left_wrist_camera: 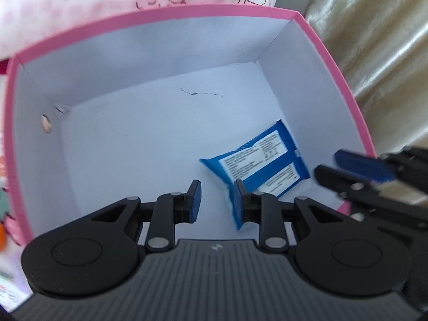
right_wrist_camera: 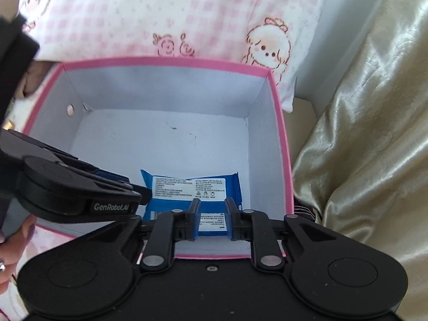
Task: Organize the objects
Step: 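Open the left gripper to drop the wipe pack into the pink box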
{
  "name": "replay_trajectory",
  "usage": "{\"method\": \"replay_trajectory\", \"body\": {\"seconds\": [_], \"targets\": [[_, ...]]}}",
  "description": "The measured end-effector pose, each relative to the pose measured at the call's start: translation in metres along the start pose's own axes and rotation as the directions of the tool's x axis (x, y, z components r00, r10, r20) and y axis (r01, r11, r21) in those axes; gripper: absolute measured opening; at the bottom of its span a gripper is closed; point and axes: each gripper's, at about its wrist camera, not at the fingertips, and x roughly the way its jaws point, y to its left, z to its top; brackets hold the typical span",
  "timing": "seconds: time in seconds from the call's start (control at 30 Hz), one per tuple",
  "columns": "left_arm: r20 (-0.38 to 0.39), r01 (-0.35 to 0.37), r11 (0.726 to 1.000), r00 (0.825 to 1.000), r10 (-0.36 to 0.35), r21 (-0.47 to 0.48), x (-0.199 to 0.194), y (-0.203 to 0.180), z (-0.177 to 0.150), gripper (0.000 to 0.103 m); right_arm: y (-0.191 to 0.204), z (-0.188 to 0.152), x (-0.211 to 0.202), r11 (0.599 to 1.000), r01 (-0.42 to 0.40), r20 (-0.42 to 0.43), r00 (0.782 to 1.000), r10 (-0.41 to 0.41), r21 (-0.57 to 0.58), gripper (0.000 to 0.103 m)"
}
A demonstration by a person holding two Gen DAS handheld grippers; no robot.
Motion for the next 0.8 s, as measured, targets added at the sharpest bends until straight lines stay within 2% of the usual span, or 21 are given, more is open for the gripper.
{"method": "replay_trajectory", "body": {"seconds": [0.1,0.27,0.47,0.7,0.8], "targets": [[0.020,0.019,1.000,1.000,-0.019,0.015,-0.022,0.004,-0.004,0.027,-0.001,-0.001,-0.020,1.000,-0.008,0.018,1.000,0.007,0.026,0.027],[0.050,0.008,0.996,0.999,-0.012,0.085,-0.068,-0.001,-0.011,0.033,-0.002,-0.003,-0.055,0.997,-0.037,0.043,0.999,0.034,0.062,0.033],[0.113,-0.054,0.975,0.993,0.030,0.214,-0.137,-0.010,-0.027,0.041,0.008,-0.011,-0.100,0.995,-0.078,0.085,0.994,0.073,0.055,0.039],[0.119,-0.061,0.958,0.992,0.028,0.282,-0.203,-0.006,-0.051,0.042,0.031,-0.022,-0.152,0.992,-0.127,0.155,0.980,0.123,0.020,0.044],[0.108,-0.035,0.957,0.994,0.004,0.287,-0.227,0.001,-0.061,0.044,0.044,-0.026,-0.169,0.990,-0.139,0.178,0.974,0.138,-0.007,0.047]]}}
